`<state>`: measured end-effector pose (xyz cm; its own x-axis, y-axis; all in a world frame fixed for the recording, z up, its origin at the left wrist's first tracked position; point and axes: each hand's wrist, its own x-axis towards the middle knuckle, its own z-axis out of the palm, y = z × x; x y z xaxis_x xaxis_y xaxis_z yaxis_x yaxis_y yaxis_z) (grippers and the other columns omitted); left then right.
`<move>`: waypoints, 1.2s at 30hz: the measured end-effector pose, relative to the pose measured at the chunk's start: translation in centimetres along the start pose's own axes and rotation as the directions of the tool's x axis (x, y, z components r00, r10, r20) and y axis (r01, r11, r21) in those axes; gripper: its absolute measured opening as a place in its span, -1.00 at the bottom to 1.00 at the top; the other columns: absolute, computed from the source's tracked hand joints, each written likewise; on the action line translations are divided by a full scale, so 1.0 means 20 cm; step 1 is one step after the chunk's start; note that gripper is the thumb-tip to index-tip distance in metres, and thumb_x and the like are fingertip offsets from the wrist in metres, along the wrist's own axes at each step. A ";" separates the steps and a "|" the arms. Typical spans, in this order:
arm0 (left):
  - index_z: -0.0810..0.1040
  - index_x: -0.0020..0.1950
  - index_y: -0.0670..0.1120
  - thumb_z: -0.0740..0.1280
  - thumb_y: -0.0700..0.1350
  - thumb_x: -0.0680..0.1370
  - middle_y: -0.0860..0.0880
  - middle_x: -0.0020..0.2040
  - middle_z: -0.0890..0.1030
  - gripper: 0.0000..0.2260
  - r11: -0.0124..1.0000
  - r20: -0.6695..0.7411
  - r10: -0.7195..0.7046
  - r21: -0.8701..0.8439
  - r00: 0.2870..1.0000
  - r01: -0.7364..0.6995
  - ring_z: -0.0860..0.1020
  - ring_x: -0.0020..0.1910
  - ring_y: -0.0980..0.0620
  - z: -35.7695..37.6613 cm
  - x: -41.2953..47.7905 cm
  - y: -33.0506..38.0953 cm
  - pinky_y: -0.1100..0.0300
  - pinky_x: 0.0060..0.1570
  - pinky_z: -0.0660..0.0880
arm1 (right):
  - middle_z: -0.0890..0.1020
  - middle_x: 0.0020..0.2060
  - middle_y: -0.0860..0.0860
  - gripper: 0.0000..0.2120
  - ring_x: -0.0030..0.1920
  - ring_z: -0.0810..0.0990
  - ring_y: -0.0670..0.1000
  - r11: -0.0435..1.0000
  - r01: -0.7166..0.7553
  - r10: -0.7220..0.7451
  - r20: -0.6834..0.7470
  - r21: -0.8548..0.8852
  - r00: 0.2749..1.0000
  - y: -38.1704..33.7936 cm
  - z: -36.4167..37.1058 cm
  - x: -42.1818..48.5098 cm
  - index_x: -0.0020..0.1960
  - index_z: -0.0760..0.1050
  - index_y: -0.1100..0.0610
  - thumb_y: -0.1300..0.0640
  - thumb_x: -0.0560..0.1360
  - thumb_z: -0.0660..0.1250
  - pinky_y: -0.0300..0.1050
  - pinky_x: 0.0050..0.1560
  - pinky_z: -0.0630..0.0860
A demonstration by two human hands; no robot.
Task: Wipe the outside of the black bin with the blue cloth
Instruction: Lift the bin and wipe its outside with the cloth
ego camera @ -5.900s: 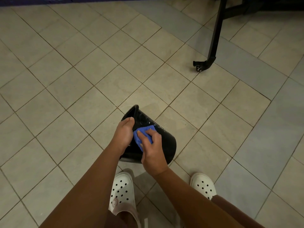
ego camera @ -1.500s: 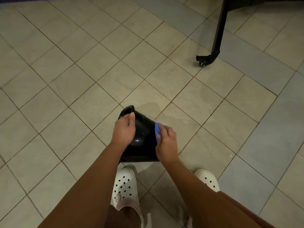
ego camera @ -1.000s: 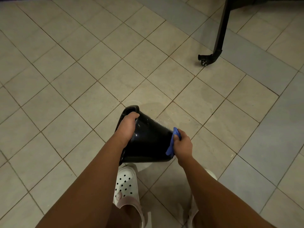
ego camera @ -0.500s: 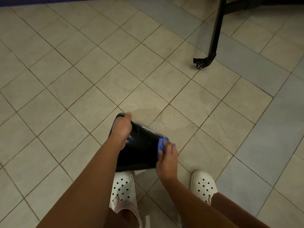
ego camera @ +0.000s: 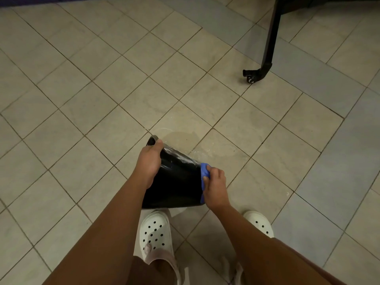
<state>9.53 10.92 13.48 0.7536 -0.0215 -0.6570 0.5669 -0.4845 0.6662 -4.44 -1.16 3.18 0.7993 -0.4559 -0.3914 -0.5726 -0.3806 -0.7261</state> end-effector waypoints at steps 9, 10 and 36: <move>0.61 0.02 -0.20 0.10 0.08 0.65 -0.20 -0.06 0.66 -0.58 0.994 0.040 0.064 0.080 0.997 -0.067 0.62 -0.03 -0.15 -0.02 -0.01 -0.01 -0.02 0.08 0.49 | 0.42 0.20 0.09 -0.69 0.17 0.37 0.01 0.980 0.194 -0.195 -0.008 -0.049 0.981 -0.09 0.03 -0.01 0.32 0.35 0.19 0.14 0.60 0.13 -0.26 0.19 0.29; 0.61 0.02 -0.24 0.10 0.09 0.65 -0.25 -0.06 0.66 -0.55 0.992 0.040 0.081 0.094 0.996 -0.084 0.62 -0.03 -0.19 -0.02 -0.02 -0.01 -0.05 0.08 0.50 | 0.43 0.20 0.09 -0.68 0.17 0.38 0.01 0.983 0.179 -0.179 0.017 -0.050 0.984 -0.07 0.01 0.02 0.32 0.34 0.18 0.12 0.61 0.11 -0.23 0.19 0.31; 0.48 0.13 -0.07 0.13 0.04 0.55 -0.17 0.06 0.56 -0.72 0.996 0.163 0.021 0.086 0.986 -0.035 0.53 0.07 -0.16 0.04 -0.04 0.07 -0.11 0.18 0.45 | 0.42 0.23 0.13 -0.68 0.20 0.40 0.09 0.993 -0.121 0.118 -0.115 -0.013 0.986 0.02 0.01 0.00 0.33 0.33 0.19 0.16 0.60 0.12 -0.06 0.27 0.35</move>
<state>9.41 9.53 14.69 0.7008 -0.1738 -0.6919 0.5097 -0.5566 0.6560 -4.68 -1.18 2.82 0.6997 -0.5869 -0.4073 -0.6673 -0.3332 -0.6661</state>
